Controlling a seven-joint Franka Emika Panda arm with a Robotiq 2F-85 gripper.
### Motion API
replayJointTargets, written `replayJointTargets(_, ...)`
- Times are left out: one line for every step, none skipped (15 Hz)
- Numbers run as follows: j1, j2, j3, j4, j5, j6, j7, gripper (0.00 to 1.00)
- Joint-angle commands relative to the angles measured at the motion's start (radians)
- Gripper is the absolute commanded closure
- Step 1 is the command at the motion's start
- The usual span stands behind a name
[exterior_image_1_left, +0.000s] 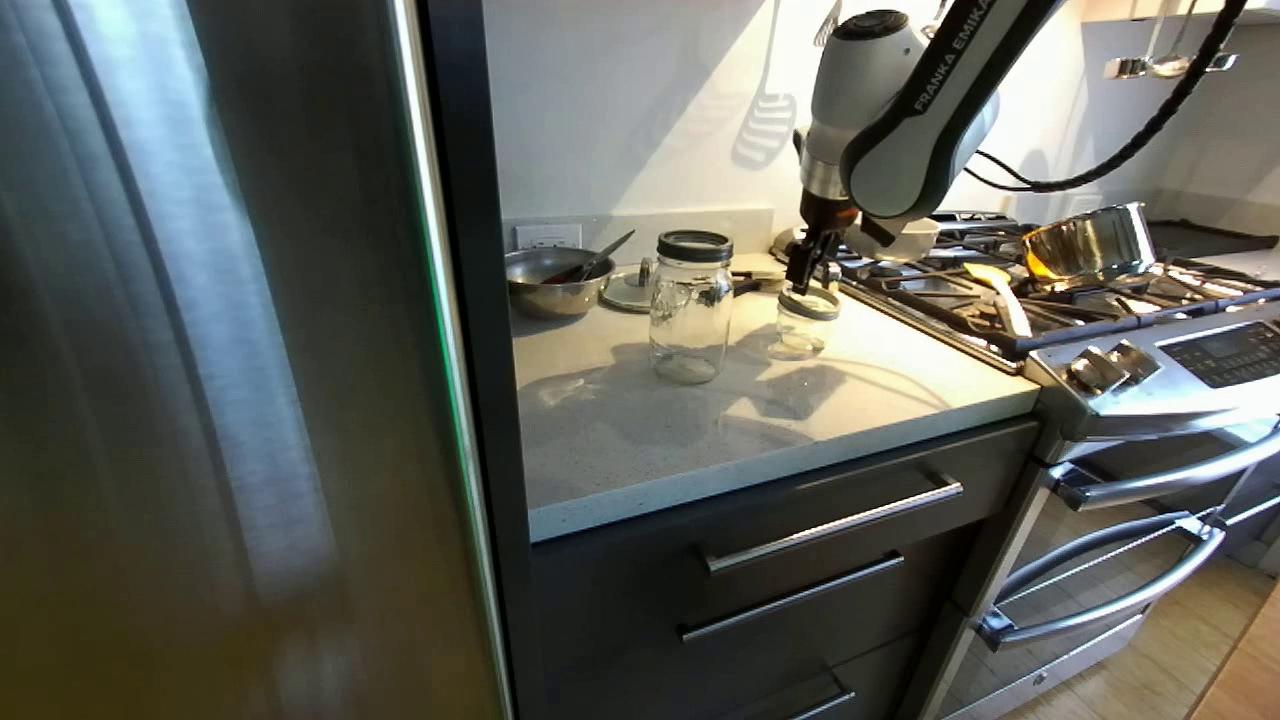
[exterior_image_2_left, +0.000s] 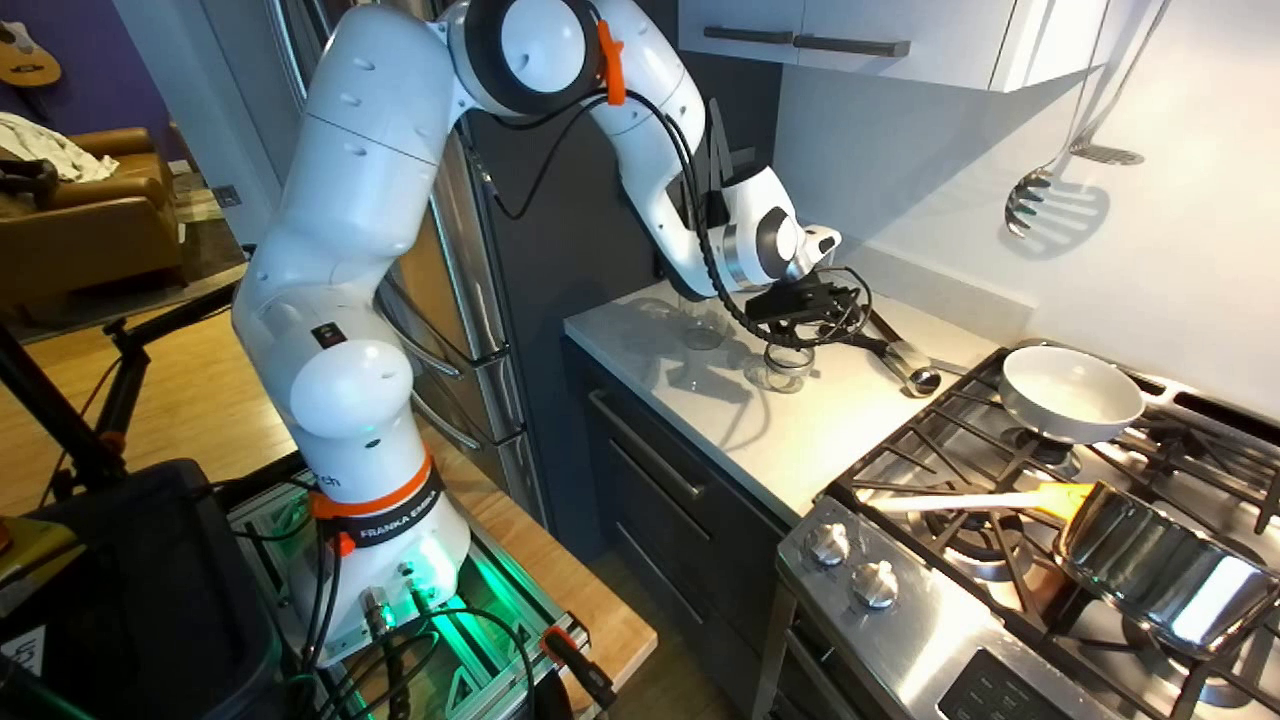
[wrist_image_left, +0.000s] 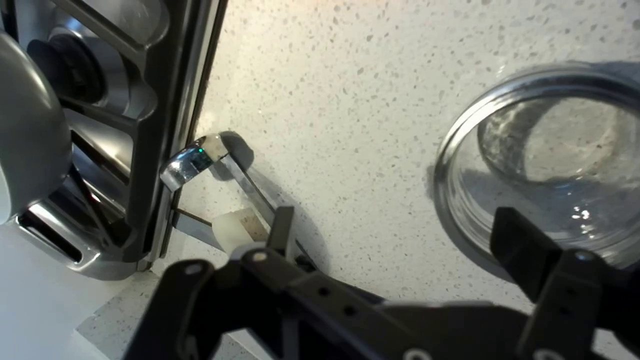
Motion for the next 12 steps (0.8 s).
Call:
replayJointTargets(-0.015, -0.005, 0.005, -0.007, 0.045, 0.014, -0.045, 0.0)
replayJointTargets(-0.018, -0.009, 0.009, -0.009, 0.053, 0.007, -0.055, 0.0)
replayJointTargets(-0.02, -0.012, 0.011, -0.009, 0.063, -0.002, -0.065, 0.0)
replayJointTargets(-0.02, -0.013, 0.011, -0.009, 0.07, -0.003, -0.072, 0.0)
replayJointTargets(-0.02, -0.015, 0.012, -0.01, 0.077, 0.0, -0.08, 0.0)
replayJointTargets(-0.02, -0.019, 0.012, -0.012, 0.084, 0.003, -0.085, 0.0)
replayJointTargets(-0.02, -0.021, 0.013, -0.013, 0.091, 0.007, -0.09, 0.0)
replayJointTargets(-0.019, -0.024, 0.014, -0.013, 0.098, 0.014, -0.092, 0.0)
replayJointTargets(-0.023, -0.026, 0.02, -0.013, 0.108, 0.019, -0.099, 0.0)
replayJointTargets(-0.024, -0.027, 0.024, -0.012, 0.118, 0.021, -0.104, 0.0)
replayJointTargets(-0.023, -0.027, 0.027, -0.012, 0.126, 0.016, -0.111, 0.0)
replayJointTargets(-0.024, -0.026, 0.031, -0.01, 0.136, 0.005, -0.122, 0.0)
